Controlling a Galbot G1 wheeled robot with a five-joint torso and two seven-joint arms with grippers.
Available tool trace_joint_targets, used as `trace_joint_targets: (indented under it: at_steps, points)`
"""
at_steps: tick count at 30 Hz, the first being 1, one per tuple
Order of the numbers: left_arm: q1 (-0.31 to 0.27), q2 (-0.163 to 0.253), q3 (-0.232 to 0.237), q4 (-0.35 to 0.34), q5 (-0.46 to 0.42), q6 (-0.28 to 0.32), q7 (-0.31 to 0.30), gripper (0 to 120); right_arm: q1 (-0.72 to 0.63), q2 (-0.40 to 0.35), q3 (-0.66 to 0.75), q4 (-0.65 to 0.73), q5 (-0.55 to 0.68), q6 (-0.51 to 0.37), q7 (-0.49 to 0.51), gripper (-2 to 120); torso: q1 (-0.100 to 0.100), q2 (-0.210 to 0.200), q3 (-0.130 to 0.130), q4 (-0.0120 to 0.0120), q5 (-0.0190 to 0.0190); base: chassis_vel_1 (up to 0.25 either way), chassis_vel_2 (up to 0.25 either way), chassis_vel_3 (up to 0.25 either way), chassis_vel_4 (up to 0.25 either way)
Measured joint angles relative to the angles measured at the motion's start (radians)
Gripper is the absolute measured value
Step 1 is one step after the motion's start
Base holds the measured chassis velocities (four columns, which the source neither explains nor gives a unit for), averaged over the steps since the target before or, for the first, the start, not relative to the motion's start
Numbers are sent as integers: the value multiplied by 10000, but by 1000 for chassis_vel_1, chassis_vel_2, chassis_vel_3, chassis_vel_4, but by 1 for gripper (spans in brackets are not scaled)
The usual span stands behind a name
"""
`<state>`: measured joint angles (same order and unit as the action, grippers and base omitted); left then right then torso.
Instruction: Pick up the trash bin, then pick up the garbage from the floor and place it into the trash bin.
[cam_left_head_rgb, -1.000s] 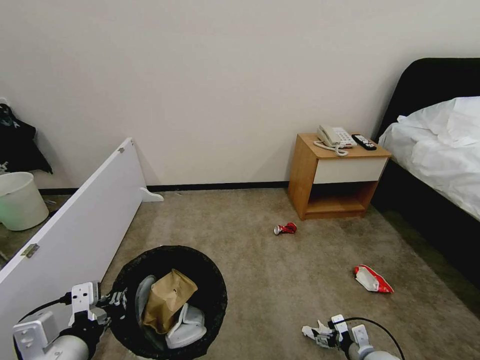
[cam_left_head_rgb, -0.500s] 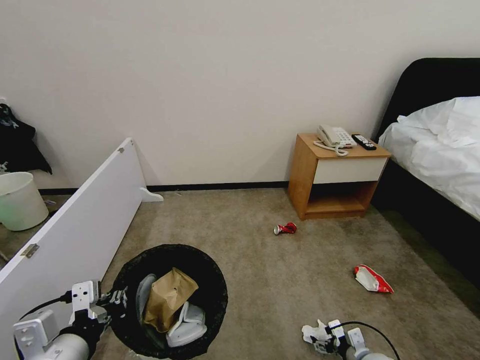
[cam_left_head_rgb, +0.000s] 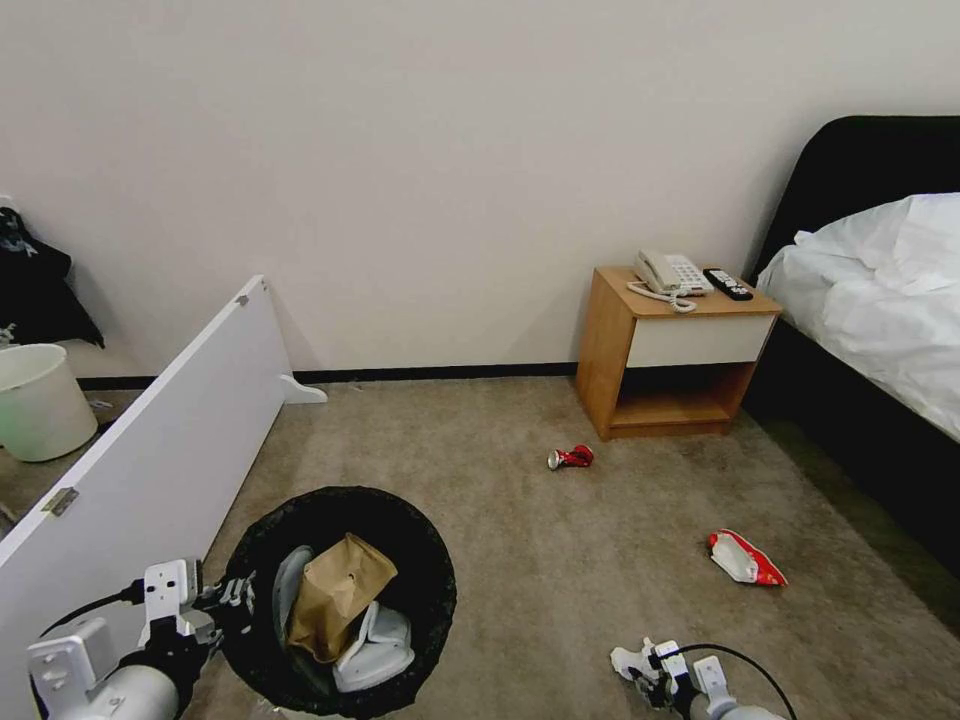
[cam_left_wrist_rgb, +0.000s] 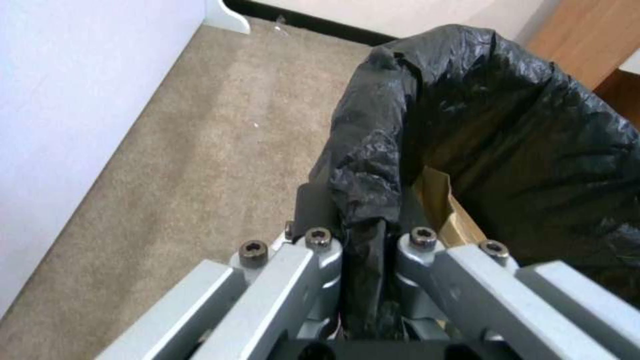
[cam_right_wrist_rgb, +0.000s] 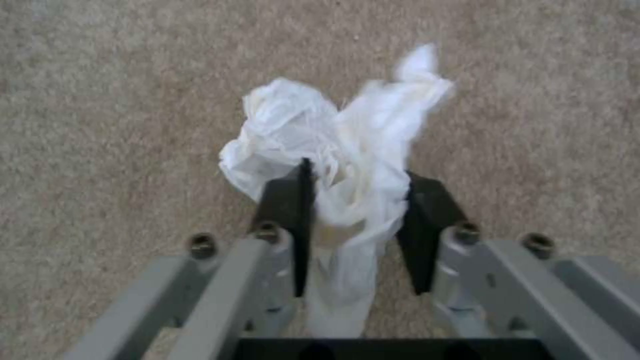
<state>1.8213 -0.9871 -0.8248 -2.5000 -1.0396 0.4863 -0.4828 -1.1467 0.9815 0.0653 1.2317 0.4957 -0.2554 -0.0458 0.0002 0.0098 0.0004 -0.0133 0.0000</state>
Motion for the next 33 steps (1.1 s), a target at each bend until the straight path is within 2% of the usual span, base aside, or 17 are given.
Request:
trace_joint_targets:
  at_steps: [4, 7, 9, 16, 22, 23, 25, 26, 27, 28, 29, 30, 31, 32, 33]
  points:
    - [-2, 1, 0, 0, -1, 0, 0, 4, -6, -12, 15, 35, 0, 1, 1, 22, 0, -1, 0, 0, 1, 0, 0, 0, 0]
    - [-5, 1, 0, 0, -3, 1, 0, 4, -21, -54, 63, 155, 0, 10, 5, 4, 0, 0, 0, 1, 0, 0, 0, 0, 0]
    - [-6, 1, 1, 0, -3, 0, 0, 4, -39, -78, 95, 225, -1, 12, 10, 0, 0, 0, 0, 1, 1, 0, 0, 0, 0]
    - [-72, 25, 44, 0, -74, 16, -26, 4, -263, -247, 366, 639, 26, 7, 22, 0, 0, 0, 0, 1, 1, 0, 0, 0, 0]
    - [-144, 24, 260, 0, -240, 23, -87, 4, -755, -724, 1155, 1529, 214, 227, 7, 0, -1, 0, 0, 2, 2, 0, 0, 0, 0]
    - [-219, 18, 337, 0, -563, 41, -178, 4, -1016, -908, 1733, 2068, 376, 577, 4, 0, -1, 0, 0, -3, 1, 0, 0, 0, 0]
    - [-298, 18, 438, 0, -755, 51, -215, 4, -1182, -1057, 2082, 2543, 638, 807, 20, 0, 0, 0, 0, 5, 4, 0, 0, 0, 0]
    - [-371, 21, 529, 0, -833, 47, -221, 4, -1290, -1160, 2279, 2939, 819, 926, 27, 0, 0, -1, 2, -7, 15, 0, 0, 0, 0]
    - [-371, 21, 529, 0, -833, 47, -221, 4, -1290, -1160, 2279, 2939, 819, 926, 27, 0, 0, -1, 2, -7, 15, 0, 0, 0, 0]
    - [-567, 2, 744, 0, -983, -18, -224, 4, -1500, -1435, 2836, 4060, 1276, 1225, 28, 0, -1, 1, -1, 7, -6, 0, 0, 0, 0]
    - [-662, -22, 865, 0, -1030, -58, -217, 4, -1638, -1601, 3071, 4678, 1603, 1333, -7, 0, -1, 1, 0, 0, -13, 0, 0, 0, 0]
    - [-662, -22, 865, 0, -1030, -58, -217, 4, -1638, -1601, 3071, 4678, 1603, 1333, -7, 0, -1, 1, 0, 0, -13, 0, 0, 0, 0]
    - [-780, -44, 1017, 0, -1063, -94, -196, 4, -1778, -1780, 3278, 5348, 1920, 1478, -111, 0, 0, 1, 0, 2, 4, 0, 0, 0, 0]
    - [-957, -66, 1195, 0, -1106, -117, -185, 4, -1997, -2149, 3557, 6184, 2307, 1726, -382, 0, -1, 1, 0, 0, 2, 0, 0, 0, 0]
    - [-957, -66, 1195, 0, -1106, -117, -185, 4, -1997, -2149, 3557, 6184, 2307, 1726, -382, 0, -1, 1, 0, 0, 2, 0, 0, 0, 0]
